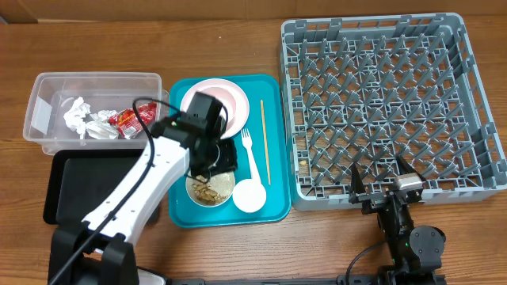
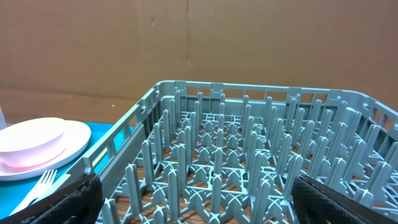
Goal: Sort waste into correct bins and load items into the dishwasher
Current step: 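Move the left gripper over the orange carrot beside the plate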
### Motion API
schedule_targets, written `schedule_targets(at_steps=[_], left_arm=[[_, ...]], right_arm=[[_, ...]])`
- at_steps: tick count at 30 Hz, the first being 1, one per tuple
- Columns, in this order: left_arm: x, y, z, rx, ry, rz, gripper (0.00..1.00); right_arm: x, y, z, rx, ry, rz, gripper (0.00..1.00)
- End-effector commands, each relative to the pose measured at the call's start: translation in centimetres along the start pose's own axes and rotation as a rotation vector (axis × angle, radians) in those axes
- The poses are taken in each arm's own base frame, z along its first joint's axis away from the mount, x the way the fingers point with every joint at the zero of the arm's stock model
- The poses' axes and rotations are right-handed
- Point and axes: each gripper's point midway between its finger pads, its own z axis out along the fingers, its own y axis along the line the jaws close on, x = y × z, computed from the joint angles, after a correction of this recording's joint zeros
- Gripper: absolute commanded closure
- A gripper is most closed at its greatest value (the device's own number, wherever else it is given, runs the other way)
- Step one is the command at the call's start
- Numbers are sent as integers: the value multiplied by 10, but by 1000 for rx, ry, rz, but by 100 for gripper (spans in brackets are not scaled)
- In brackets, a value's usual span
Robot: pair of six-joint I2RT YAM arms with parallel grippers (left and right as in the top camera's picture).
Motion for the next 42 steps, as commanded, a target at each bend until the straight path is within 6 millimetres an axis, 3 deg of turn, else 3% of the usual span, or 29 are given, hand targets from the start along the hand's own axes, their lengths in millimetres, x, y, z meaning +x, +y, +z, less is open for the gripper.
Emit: schedule_targets(at_steps=[1,5,8,18,24,34,38,42], left_arm=[[-24,6,-22,-108,-100,61,68],[-45,33,-39,-301,-208,105,56],[-53,47,-46,-389,-256,102,54],[-64,39,-47,-359,-312,68,58],[-69,55,-50,-448,-346,62,59],[-65,80,-25,-544,-315,58,56],[-64,92,-15,-577,-276,45,63],[-66,107,-10,-595,-252,-10,64]], right_arm=[[2,1,0,-5,-3,-7,0],[2,1,0,-5,-3,-8,0],[2,1,0,-5,-3,-8,0],[2,1,0,-5,-3,-8,0],[2,1,0,-5,-3,-8,0],[2,1,0,-5,-3,-8,0],[2,1,0,-5,-3,-8,0],[2,1,0,-5,-3,-8,0]])
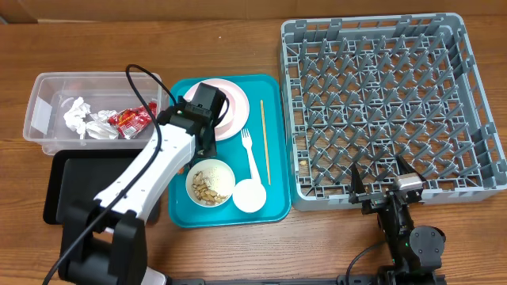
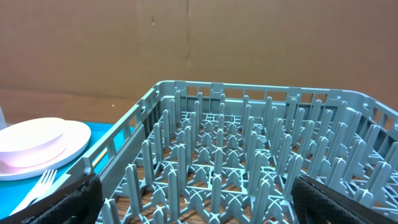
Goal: Sort waste into correct bins and load items into the dishwasher
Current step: 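Move the left gripper over the orange carrot beside the plate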
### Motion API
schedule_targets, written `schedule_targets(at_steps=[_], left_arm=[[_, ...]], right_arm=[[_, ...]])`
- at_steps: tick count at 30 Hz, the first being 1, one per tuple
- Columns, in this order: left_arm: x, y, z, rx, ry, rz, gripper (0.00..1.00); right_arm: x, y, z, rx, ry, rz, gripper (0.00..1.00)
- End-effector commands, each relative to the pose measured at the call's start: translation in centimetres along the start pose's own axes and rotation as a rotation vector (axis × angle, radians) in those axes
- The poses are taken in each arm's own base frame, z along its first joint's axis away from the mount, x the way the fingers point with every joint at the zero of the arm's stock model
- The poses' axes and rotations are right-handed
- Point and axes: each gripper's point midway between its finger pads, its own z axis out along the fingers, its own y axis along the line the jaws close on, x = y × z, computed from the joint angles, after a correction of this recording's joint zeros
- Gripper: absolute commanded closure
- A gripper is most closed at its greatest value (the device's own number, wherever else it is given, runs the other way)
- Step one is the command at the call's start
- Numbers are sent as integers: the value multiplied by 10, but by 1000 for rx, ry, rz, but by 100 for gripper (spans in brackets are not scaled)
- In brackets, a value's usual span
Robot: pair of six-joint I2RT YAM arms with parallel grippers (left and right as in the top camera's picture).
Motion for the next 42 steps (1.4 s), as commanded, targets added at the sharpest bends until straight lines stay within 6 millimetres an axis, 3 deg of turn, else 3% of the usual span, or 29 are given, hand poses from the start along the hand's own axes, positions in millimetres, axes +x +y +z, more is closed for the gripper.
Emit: schedule_targets(at_steps=[1,15,20,23,26,32,42], left_arm=[[0,17,14,-46,31,-64,64],[-5,24,22,-12,51,-229,65],[-6,24,22,-14,48,-250,71],[-5,24,24,-18,44,-250,68],[-2,23,30,-15,40,-238,56],[2,21,44,-14,30,-231,56],[-2,22,44,-23,12,-235,57]], right_arm=[[2,1,0,-5,-3,-7,0],[2,1,0,-5,-3,-7,0],[2,1,0,-5,-3,-7,0],[2,1,0,-5,-3,-7,0],[2,1,0,-5,-3,-7,0],[2,1,0,-5,-3,-7,0],[2,1,0,-5,-3,-7,0]])
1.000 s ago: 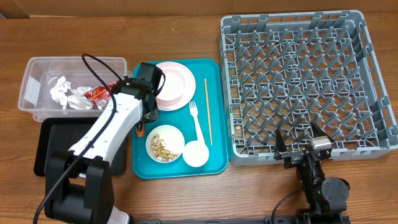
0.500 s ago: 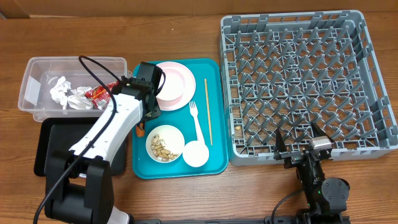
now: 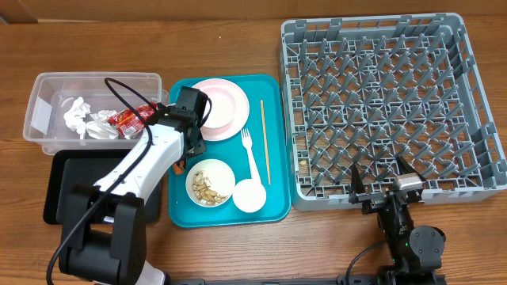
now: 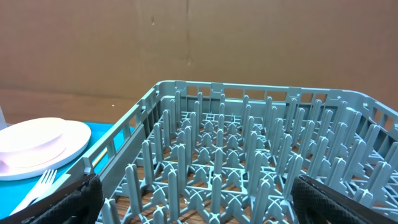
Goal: Sort waste into correct bins and load items into the dishwasher
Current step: 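Move the left gripper over the orange carrot beside the plate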
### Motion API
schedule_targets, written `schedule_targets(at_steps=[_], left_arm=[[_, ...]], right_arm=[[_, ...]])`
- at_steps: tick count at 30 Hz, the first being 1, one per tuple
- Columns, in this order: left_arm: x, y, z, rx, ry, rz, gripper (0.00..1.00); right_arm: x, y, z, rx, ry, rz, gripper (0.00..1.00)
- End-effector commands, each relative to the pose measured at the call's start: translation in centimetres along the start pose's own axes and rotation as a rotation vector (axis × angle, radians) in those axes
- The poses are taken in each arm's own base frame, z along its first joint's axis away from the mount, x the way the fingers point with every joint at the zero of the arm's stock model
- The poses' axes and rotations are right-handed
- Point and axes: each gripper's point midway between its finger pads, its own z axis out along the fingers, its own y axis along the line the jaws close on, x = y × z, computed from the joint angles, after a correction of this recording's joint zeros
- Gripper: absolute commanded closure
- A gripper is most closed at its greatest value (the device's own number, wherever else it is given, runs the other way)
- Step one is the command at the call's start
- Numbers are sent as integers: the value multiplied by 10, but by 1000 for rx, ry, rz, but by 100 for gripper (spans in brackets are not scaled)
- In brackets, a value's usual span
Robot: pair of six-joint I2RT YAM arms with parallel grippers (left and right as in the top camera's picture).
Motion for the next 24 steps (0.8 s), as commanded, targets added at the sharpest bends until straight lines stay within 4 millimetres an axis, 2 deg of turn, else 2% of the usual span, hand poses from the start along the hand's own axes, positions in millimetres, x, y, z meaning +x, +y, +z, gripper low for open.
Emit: schedule_targets(at_steps=[1,12,17,24], left_arm=[[-1,4,3,-23,-6,1,56],[-1,2,3,-15,-7,10,52],[2,2,7,-12,-5,93,45],[14,8,14,-29,25,189,44]], right_arm=[[2,1,0,-5,-3,-8,0],[2,1,0,-5,-3,-8,0],[2,1,0,-5,-3,-8,0],[2,1,0,-5,-3,-8,0]])
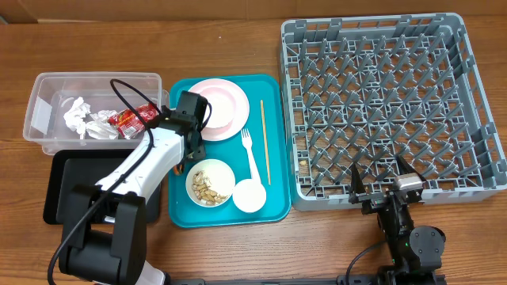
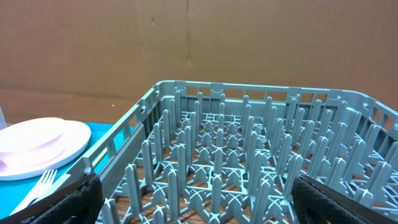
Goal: Sort waste into correct bins and load items into the dishwasher
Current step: 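Move the left gripper over the orange carrot beside the plate, then grasp the orange carrot with the left gripper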
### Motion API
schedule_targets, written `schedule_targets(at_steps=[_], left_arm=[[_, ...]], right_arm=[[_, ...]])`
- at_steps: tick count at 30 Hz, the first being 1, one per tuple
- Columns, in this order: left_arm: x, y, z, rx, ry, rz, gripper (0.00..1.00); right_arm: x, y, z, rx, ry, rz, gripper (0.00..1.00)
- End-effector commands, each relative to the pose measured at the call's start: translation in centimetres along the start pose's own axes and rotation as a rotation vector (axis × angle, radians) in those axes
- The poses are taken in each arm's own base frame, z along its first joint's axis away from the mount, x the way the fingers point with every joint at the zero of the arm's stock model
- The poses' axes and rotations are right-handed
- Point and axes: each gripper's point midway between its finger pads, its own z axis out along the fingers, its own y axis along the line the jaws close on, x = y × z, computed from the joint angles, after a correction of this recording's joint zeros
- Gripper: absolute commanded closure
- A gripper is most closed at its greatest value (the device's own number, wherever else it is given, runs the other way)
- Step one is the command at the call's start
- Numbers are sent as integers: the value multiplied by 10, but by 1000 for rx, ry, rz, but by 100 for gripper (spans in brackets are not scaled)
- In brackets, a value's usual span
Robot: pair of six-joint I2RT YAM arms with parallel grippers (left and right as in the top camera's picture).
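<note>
On the teal tray (image 1: 273, 91) lie a pink plate (image 1: 220, 107), a white bowl of food scraps (image 1: 210, 184), a white fork (image 1: 249, 146), a white spoon (image 1: 249, 195) and a thin wooden stick (image 1: 265, 142). My left gripper (image 1: 184, 158) points down at the tray's left edge, just left of the bowl. Its fingers are hidden under the wrist, so its state is unclear. The grey dish rack (image 1: 380, 103) stands to the right. My right gripper (image 2: 196, 202) rests open at the rack's (image 2: 236, 155) front edge, with nothing between its fingers.
A clear bin (image 1: 47, 87) holding crumpled white paper and a red wrapper stands at the back left. A black tray (image 1: 79, 186) lies in front of it, partly under my left arm. Bare wooden table surrounds everything.
My left gripper has barely shifted and stays at the tray's left edge beside the bowl. The right arm has not moved.
My left gripper was first down over the bowl, covering part of it. Then it stood farther left and back, at the plate's front edge, with the bowl fully visible. After that it was at the tray's left edge, where it still is. The right gripper stayed open throughout.
</note>
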Motion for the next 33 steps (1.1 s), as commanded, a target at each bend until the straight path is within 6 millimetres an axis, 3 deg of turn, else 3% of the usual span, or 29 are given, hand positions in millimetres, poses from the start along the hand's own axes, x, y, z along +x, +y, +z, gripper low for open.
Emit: schedule_targets(at_steps=[1,8,18,33], left_arm=[[5,4,5,-21,13,92,44],[1,1,5,-8,-3,182,43],[-1,-16,5,83,-6,175,44],[2,-15,6,83,-1,167,44]], right_arm=[[2,1,0,-4,-3,-7,0],[2,1,0,-4,-3,-8,0],[2,1,0,-4,-3,-7,0],[2,1,0,-4,-3,-8,0]])
